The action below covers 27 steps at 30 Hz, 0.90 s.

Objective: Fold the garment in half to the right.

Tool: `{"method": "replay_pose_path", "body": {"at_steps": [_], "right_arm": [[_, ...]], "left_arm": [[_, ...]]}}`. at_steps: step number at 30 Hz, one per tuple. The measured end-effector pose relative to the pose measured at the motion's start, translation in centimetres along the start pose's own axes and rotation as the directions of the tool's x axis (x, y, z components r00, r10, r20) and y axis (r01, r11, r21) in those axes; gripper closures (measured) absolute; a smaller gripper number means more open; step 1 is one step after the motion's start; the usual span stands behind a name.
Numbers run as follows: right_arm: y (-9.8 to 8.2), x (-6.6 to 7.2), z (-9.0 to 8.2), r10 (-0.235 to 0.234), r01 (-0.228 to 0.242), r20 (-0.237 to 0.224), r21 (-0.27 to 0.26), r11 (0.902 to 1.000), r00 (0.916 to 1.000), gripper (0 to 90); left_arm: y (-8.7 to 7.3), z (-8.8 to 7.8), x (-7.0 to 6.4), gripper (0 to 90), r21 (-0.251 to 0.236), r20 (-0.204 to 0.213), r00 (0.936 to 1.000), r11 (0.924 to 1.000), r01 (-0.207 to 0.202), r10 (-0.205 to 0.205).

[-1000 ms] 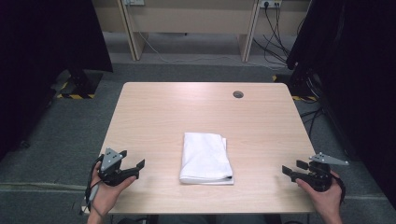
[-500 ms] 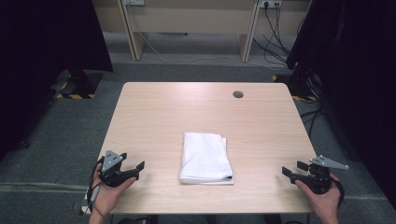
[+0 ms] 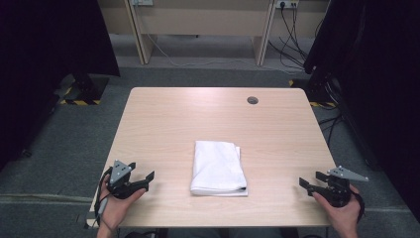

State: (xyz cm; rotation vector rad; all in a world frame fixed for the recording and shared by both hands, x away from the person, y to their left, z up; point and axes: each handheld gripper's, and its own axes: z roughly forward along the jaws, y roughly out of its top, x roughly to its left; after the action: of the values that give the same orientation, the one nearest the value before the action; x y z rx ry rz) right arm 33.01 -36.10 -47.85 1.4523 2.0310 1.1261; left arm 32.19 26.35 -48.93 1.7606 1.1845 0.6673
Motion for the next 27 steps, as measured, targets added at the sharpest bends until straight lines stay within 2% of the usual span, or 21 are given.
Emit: {"method": "replay_pose_path", "body": {"at_steps": [12, 20, 27], "right_arm": [[0.04, 0.1, 0.11, -0.01, 0.01, 0.005, 0.013, 0.9999, 0.9999, 21.6], [0.04, -0.04, 0.1, 0.0, 0.001, -0.008, 0.015, 0.9999, 1.0, 19.8], [0.04, -0.07, 0.11, -0.003, 0.003, -0.017, 0.018, 0.9998, 0.9999, 16.3]], "left_arm": [[0.02, 0.06, -0.34, 20.1, -0.005, -0.026, 0.9995, 0.9998, -0.019, 0.019], [-0.11, -0.22, -0.31, 20.1, -0.032, -0.03, 0.9995, 0.9994, -0.011, 0.01], [-0.15, -0.29, -0.46, 20.2, -0.04, -0.021, 0.9995, 0.9989, -0.026, 0.025]]}}
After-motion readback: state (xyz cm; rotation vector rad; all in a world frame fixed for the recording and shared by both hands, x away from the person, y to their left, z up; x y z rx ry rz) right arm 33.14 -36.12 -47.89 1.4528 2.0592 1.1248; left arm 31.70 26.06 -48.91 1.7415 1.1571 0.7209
